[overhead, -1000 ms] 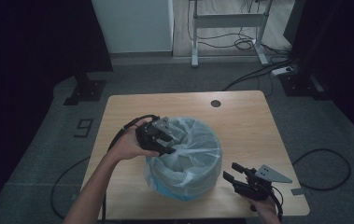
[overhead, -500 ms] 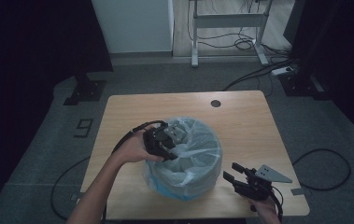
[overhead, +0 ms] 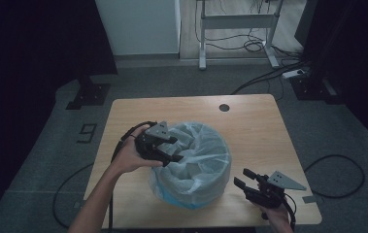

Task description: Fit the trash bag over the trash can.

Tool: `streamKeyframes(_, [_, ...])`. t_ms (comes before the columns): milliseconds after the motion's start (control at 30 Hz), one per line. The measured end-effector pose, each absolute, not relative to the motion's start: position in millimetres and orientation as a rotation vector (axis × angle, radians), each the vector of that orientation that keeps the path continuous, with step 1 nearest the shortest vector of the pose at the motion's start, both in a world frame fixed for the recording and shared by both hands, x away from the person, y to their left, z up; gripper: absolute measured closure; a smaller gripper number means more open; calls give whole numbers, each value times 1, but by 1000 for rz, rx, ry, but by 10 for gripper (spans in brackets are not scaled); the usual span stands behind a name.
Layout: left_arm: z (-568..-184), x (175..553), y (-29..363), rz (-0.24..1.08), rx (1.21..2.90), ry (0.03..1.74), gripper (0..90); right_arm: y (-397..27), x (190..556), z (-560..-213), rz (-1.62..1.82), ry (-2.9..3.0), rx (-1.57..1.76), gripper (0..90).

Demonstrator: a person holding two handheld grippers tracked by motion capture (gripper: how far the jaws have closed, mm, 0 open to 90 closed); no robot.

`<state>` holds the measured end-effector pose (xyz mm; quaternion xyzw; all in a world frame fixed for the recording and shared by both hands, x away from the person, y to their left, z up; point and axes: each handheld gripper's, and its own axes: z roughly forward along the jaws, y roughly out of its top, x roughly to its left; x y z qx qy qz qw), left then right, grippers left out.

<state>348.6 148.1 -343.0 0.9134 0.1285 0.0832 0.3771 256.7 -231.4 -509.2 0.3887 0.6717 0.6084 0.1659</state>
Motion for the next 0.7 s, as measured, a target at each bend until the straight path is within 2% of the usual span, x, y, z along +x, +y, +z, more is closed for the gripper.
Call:
streamKeyframes(200, [-344,335,173,247,2181,383,322,-233,257,-510,1715,1904,1114,403])
streamKeyframes(467, [-353,320,206,289,2111,467,320,-238,258,-512,1669,1890,1128,390])
streamKeyframes(700, [-356,297,227,378,2061,557,322,-241,258,-513,1650,1885,1141,383])
